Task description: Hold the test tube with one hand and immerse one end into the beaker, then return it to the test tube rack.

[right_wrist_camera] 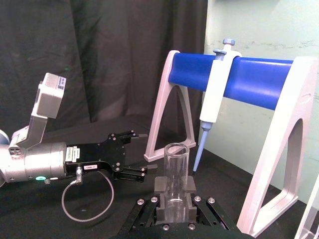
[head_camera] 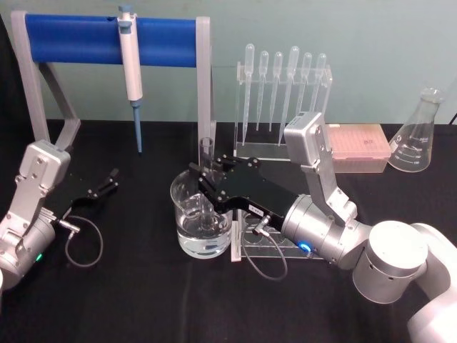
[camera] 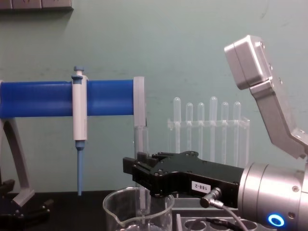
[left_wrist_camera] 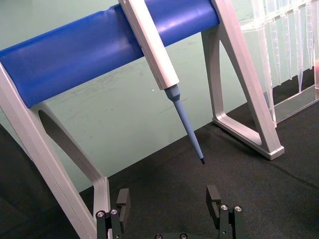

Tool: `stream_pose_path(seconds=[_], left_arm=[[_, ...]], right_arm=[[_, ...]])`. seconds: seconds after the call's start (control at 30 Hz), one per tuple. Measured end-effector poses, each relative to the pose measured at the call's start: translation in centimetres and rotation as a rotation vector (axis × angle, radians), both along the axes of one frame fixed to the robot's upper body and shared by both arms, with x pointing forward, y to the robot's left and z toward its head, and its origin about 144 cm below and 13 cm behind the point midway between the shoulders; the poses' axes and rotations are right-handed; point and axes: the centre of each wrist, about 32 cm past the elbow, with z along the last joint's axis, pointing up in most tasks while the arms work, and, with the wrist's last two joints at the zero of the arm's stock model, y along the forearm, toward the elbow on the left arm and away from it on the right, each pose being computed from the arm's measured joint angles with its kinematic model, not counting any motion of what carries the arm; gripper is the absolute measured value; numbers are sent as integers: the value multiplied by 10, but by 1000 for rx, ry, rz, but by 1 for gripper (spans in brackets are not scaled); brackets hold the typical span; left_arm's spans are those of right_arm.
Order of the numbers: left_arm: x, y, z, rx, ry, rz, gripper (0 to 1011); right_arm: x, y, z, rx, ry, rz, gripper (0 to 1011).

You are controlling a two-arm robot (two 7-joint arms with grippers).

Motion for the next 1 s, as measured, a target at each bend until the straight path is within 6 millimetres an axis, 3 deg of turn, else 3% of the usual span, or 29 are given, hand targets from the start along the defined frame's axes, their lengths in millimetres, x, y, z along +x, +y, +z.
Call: stream_pose_path(seconds=[1.0], left_arm=[[0, 0, 0, 0, 0, 0, 1000]], right_arm=[[0, 0, 0, 0, 0, 0, 224]])
